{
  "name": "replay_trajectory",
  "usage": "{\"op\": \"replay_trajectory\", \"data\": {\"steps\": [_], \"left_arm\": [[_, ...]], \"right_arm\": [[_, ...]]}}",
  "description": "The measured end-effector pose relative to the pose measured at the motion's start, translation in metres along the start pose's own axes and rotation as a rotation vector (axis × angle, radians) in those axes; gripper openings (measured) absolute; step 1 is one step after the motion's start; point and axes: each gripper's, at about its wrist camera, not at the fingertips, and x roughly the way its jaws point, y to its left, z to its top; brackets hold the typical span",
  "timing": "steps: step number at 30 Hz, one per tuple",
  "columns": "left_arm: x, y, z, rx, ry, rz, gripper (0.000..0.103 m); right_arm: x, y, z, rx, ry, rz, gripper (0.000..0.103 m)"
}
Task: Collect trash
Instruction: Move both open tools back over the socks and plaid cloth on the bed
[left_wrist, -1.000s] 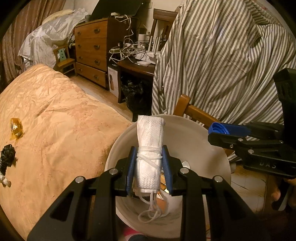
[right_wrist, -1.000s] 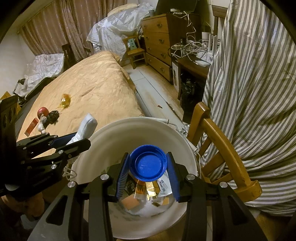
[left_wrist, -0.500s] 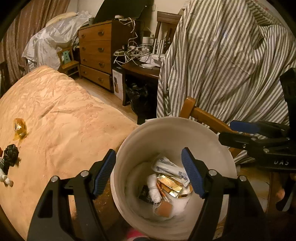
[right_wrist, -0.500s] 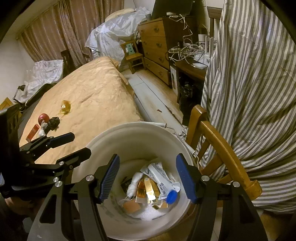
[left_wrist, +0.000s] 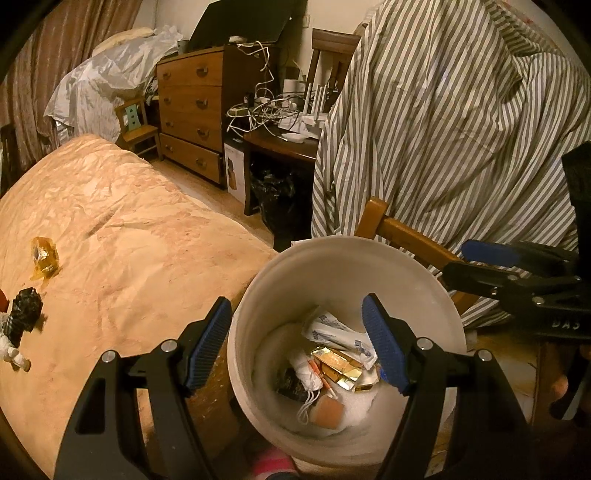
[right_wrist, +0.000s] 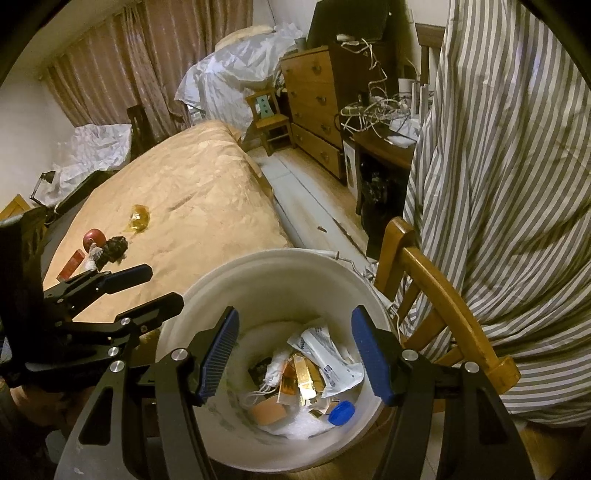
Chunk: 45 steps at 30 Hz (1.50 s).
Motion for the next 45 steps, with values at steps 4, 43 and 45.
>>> {"op": "replay_trajectory", "data": {"steps": [4, 43, 45], "left_arm": [[-0.007, 0.003, -0.005, 0.002, -0.003, -0.005, 0.07], [-0.054, 0.395, -0.133, -0.538, 0.042, 0.383, 0.079], [-0.063, 0.408, -0.147, -0.562, 0.046, 0.401, 0.08]], "right_arm": [[-0.016, 0.008, -0.004, -0.009, -0.036, 0.008, 0.065], [0.133, 0.313, -0.013, -0.323, 0.127, 0.425, 0.081], [0.149, 0.328, -0.007, -0.359, 0.141, 0.434, 0.081]]}}
